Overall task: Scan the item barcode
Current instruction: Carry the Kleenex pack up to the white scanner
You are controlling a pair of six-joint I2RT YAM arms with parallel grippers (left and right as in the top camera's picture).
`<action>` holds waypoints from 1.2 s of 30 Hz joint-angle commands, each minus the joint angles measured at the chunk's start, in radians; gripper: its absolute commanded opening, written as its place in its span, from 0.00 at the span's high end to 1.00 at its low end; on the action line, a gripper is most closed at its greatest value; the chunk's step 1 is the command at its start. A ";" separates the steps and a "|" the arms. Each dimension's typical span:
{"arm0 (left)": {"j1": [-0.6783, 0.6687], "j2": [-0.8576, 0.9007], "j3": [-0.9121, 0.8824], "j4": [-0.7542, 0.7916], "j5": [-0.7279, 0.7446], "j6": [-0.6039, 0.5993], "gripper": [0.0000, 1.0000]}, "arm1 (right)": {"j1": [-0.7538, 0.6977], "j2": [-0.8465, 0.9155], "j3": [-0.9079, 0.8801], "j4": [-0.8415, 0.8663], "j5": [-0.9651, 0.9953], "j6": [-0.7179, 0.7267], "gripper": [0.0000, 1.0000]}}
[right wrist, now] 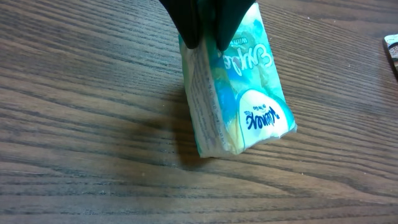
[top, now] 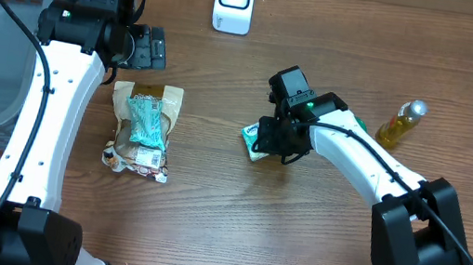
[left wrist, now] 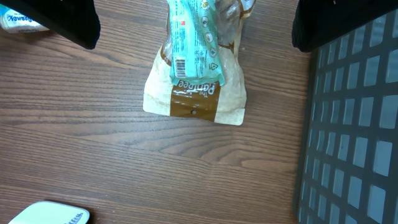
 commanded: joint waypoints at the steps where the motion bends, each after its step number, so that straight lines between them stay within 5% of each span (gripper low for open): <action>1: -0.007 -0.003 0.019 0.004 -0.009 0.019 0.00 | 0.005 -0.027 0.019 0.001 -0.005 0.004 0.96; 11: -0.007 -0.003 0.019 0.004 -0.009 0.019 0.00 | 0.002 -0.028 0.081 -0.027 -0.001 -0.048 0.96; 19: -0.007 -0.003 0.019 0.004 -0.009 0.019 0.00 | 0.002 -0.028 0.465 -0.219 0.172 -0.061 0.96; 36: -0.007 -0.003 0.019 0.004 -0.009 0.019 0.00 | 0.011 0.144 0.549 0.517 0.424 -0.366 0.96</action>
